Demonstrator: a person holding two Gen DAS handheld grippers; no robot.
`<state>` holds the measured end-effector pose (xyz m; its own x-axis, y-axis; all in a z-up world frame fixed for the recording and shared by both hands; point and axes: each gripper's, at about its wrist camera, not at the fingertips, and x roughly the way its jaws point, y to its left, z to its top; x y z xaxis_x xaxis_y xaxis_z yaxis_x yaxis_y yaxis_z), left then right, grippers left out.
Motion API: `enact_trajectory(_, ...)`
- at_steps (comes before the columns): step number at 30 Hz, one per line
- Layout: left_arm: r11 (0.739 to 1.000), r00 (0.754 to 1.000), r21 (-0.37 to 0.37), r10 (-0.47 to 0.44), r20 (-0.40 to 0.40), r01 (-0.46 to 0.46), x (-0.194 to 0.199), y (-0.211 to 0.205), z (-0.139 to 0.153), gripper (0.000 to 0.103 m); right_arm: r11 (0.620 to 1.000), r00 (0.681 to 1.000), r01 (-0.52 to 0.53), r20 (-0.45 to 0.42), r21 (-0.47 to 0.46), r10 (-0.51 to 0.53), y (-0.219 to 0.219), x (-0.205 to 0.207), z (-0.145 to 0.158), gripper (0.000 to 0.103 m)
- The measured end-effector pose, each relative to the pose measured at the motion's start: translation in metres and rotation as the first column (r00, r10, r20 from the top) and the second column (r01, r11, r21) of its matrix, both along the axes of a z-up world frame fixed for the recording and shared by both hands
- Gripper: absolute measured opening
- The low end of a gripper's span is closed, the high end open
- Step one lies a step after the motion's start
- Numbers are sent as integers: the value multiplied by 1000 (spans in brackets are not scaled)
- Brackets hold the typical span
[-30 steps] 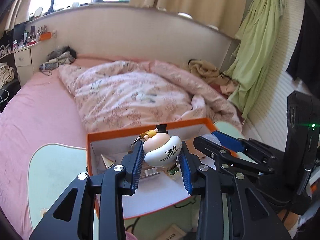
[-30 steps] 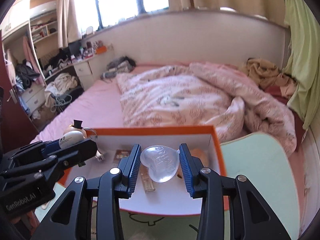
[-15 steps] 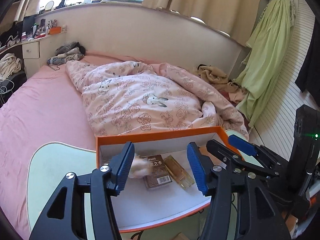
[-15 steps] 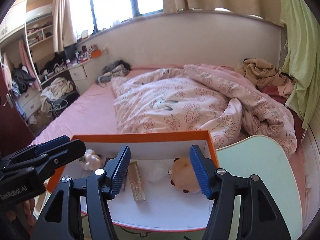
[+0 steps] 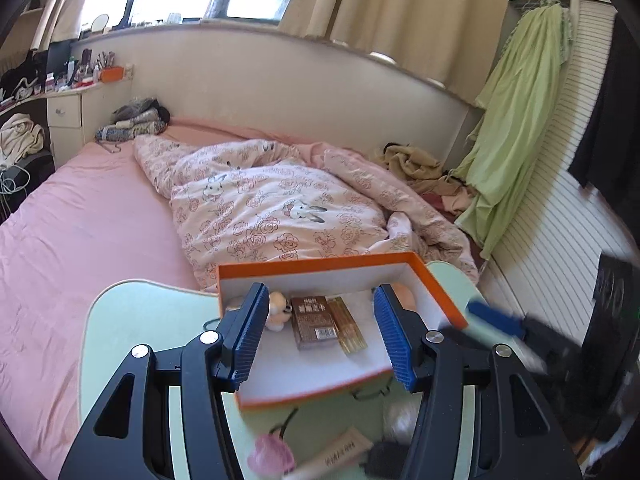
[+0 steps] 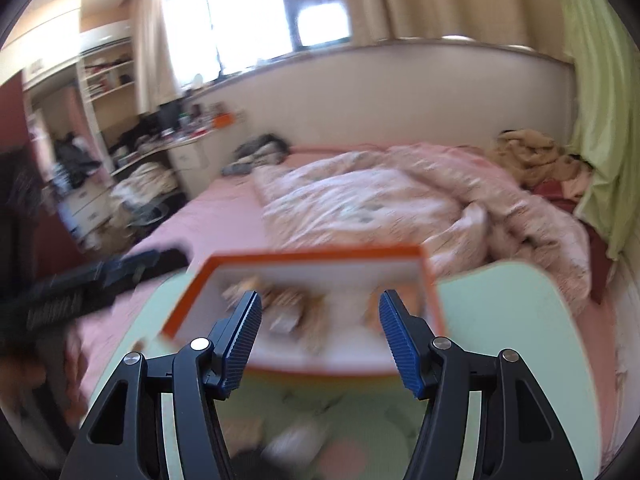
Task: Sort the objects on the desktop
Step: 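Return both tools to the table and grasp the black pouch with the right tool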
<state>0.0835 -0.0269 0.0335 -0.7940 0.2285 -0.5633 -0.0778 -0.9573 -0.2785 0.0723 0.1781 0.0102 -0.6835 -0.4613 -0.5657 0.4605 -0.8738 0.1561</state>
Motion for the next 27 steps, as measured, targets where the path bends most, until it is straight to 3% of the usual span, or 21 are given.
enact_trajectory(3,1000,1000,-22,6,1,-6,33,2,-16,56,997,999,-37,-12,63,38,-6,43,-25,61)
enact_trajectory(5,999,999,-38,0,49,1,52,7,-36,56,996,999,-37,14,86,35,-8,60,-45,61)
enact_trajectory(11,999,992,-31,12,124,-9,102,18,-79,56,999,995,-7,104,45,2,-7,73,-75,61)
enact_trajectory(16,999,977,-41,8,213,0,110,23,-104,56,991,996,-16,94,133,4,-23,72,-81,61)
enact_trajectory(23,998,980,-62,22,200,-10,107,22,-110,57,988,992,-22,123,155,3,-27,63,-88,59)
enact_trajectory(26,998,982,-62,11,186,1,104,23,-107,57,987,991,-20,134,159,-2,-26,62,-90,49)
enact_trajectory(27,998,984,-62,3,178,8,102,23,-104,57,985,992,-22,123,169,1,-27,64,-90,39)
